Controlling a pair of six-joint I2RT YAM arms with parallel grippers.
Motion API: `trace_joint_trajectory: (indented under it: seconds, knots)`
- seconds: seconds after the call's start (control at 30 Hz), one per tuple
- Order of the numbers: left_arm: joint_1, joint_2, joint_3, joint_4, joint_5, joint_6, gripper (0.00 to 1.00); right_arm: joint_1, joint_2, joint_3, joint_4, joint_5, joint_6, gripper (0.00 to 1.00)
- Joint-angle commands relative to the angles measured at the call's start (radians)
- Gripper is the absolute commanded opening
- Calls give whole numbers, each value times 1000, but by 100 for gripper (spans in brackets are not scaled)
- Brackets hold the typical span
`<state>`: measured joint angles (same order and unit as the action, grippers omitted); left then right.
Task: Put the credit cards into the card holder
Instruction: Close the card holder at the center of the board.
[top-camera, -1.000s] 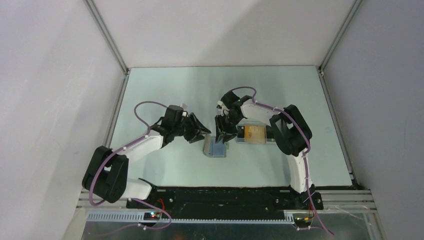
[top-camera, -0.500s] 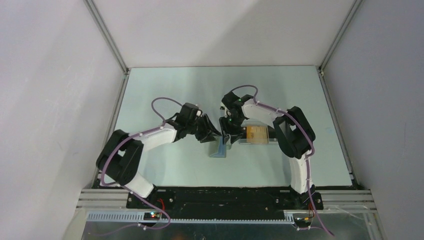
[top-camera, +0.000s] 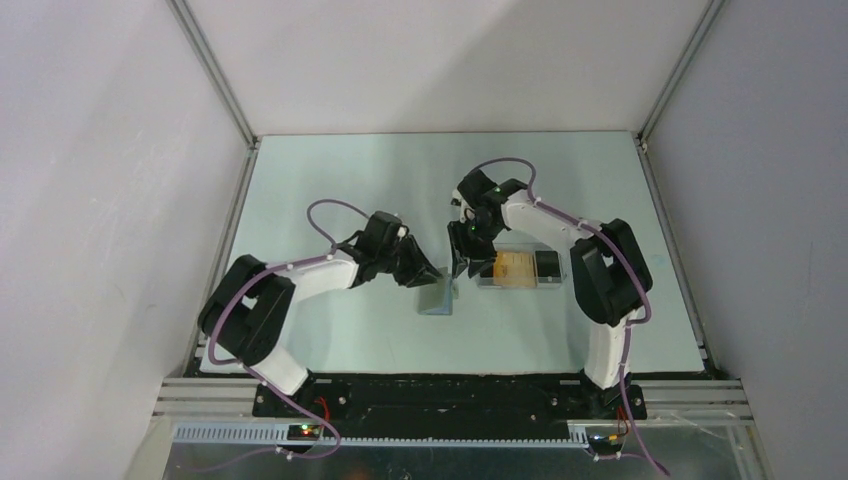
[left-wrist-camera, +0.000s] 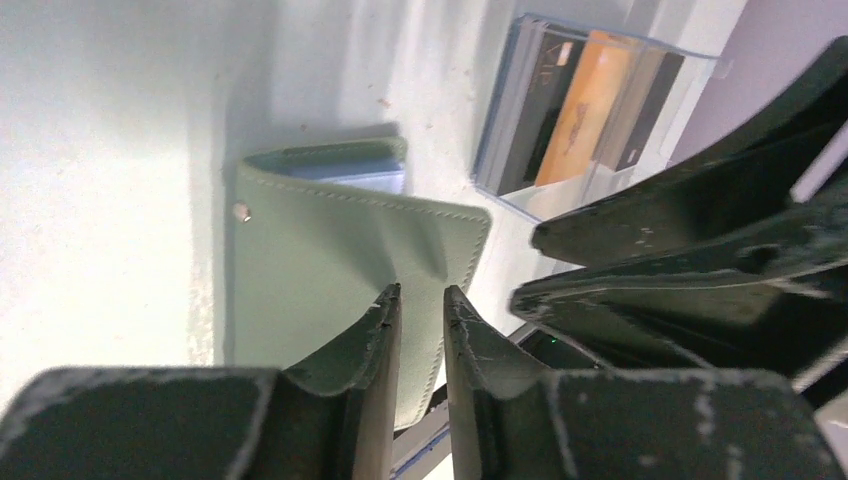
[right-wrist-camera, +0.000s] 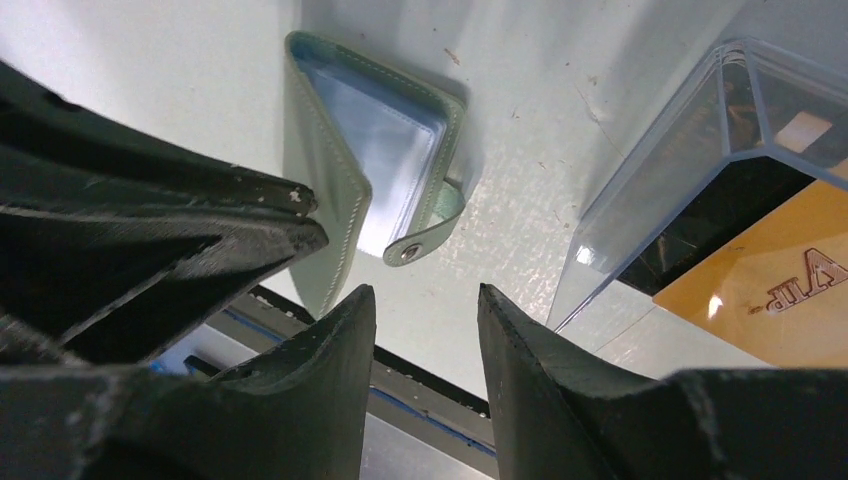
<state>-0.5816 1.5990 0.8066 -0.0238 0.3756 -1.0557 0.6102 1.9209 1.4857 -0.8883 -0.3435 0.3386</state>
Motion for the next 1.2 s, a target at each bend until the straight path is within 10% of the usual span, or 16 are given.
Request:
trace_joint_trajectory:
  seconds: [0.0, 1.17]
  knots:
    - [-1, -64, -48, 19, -12, 18, 25, -4, -57, -20, -8, -51, 5, 47]
    - [-79, 34, 17, -50, -169, 1, 11, 83, 11, -9, -33, 105, 37, 53]
